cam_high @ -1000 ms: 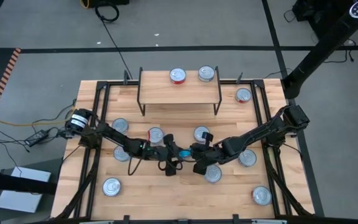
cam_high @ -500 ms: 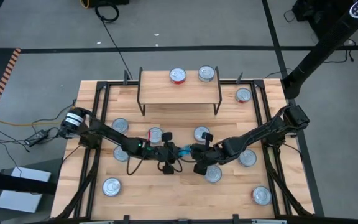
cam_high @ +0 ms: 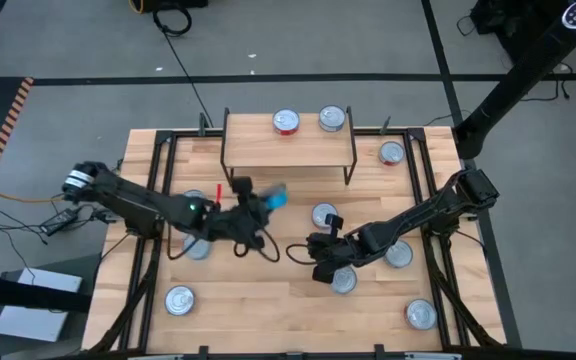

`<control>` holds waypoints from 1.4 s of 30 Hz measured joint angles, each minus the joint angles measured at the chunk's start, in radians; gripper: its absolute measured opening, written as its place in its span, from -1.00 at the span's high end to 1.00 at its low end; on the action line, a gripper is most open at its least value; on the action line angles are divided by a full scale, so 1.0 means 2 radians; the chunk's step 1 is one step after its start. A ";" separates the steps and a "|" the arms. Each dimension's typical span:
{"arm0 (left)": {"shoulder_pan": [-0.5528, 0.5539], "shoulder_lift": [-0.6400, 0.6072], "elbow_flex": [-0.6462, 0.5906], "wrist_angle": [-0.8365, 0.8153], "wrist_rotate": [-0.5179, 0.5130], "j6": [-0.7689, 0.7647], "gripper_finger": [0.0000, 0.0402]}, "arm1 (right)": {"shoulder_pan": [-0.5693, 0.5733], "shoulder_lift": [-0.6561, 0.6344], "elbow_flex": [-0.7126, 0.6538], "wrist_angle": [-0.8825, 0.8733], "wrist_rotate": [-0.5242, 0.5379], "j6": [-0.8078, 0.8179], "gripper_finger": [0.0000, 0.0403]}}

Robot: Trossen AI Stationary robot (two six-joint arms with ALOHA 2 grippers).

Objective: Stack canned seafood by type on shelf
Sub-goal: Put the yellow blue tuna can on the shelf

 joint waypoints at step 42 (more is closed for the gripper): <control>0.319 0.100 0.119 -0.105 0.080 0.145 0.16 | -0.004 0.000 0.000 0.019 0.000 -0.019 0.96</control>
